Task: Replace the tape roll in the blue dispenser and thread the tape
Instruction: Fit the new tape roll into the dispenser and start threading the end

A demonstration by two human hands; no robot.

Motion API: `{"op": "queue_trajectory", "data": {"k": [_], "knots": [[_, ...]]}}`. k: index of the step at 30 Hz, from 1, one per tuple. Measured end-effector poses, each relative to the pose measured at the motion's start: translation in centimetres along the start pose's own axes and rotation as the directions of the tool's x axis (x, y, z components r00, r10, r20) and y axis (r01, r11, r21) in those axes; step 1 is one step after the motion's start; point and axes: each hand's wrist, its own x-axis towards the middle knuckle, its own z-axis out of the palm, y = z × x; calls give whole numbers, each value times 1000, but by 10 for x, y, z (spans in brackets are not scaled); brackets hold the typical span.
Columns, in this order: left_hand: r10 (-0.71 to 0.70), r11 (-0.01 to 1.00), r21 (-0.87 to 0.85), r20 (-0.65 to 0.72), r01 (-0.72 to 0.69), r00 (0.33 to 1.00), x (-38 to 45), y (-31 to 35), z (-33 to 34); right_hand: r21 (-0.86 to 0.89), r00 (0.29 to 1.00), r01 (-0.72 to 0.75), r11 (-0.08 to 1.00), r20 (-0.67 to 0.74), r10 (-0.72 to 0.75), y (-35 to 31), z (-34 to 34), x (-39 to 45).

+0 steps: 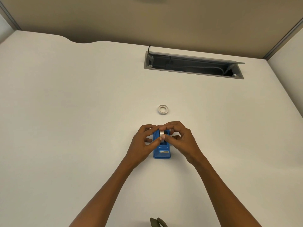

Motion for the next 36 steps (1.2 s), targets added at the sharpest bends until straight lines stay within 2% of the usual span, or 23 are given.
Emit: {"op": "queue_trajectory", "data": {"k": [16,25,30,36], "knots": [[-12,1000,-21,27,12,1000,-3,0,1,76,996,-87,993,-31,89,-5,1,7],[-3,1000,-25,31,4,1000,-2,-4,0,165,977,-188,968,-68,202,-9,4,13],[-4,1000,-28,27,5,1000,-2,-3,0,153,979,-183,971,-62,194,-9,1,10],[-3,999,-33,30,4,1000,-2,-1,0,130,989,-147,980,14,146,-10,-5,7]]}}
